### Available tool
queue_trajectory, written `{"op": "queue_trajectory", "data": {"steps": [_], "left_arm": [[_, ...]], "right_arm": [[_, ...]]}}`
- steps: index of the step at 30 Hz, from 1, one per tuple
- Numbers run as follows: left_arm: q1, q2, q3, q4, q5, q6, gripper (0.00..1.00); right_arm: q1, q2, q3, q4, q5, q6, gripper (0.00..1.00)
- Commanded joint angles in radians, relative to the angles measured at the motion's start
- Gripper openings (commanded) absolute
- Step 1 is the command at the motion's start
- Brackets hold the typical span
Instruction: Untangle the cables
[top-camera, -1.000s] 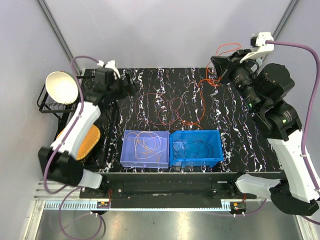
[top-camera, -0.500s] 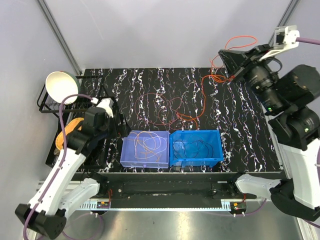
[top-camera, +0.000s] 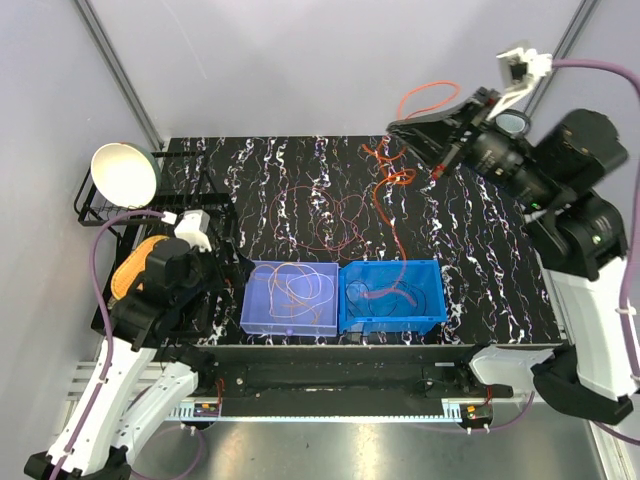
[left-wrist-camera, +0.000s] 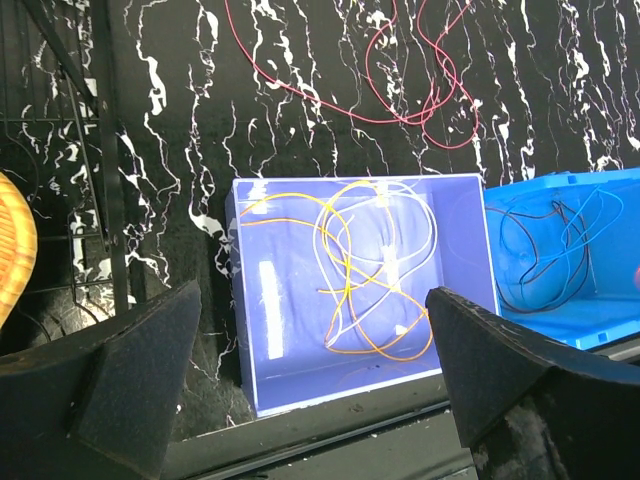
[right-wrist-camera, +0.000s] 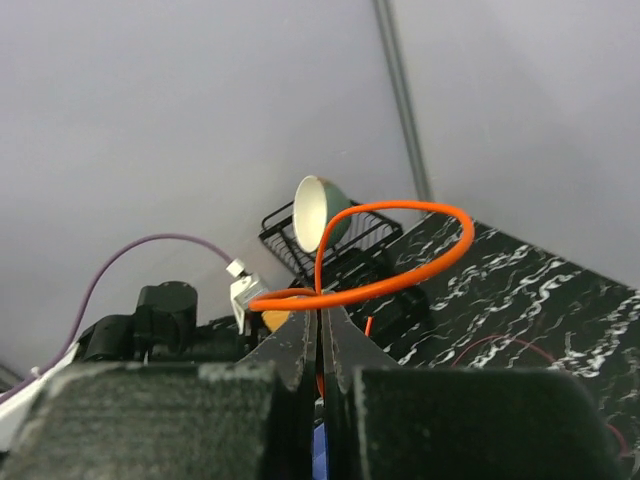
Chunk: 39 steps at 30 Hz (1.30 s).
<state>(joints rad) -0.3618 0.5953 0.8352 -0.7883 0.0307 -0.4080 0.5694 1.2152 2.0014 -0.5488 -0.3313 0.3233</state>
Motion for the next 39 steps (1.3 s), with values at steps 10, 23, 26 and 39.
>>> {"op": "queue_trajectory", "data": {"steps": [10,23,26,39], "left_arm": [[-0.005,-0.022,-0.002,0.057,-0.060,0.011,0.99],[-0.003,-0.025,-0.001,0.057,-0.072,0.009,0.99],[-0.005,-0.025,-0.001,0.058,-0.075,0.008,0.99],[0.000,-0.026,-0.004,0.057,-0.086,0.008,0.99]], "right_arm": [[0.003,0.063,-0.094,0.199,-0.242,0.190,0.00],[0.113,0.084,-0.342,0.257,-0.181,0.186,0.00],[0.136,0.089,-0.386,0.257,-0.155,0.174,0.00],[0.239,0.222,-0.012,0.060,-0.009,-0.026,0.00]]}}
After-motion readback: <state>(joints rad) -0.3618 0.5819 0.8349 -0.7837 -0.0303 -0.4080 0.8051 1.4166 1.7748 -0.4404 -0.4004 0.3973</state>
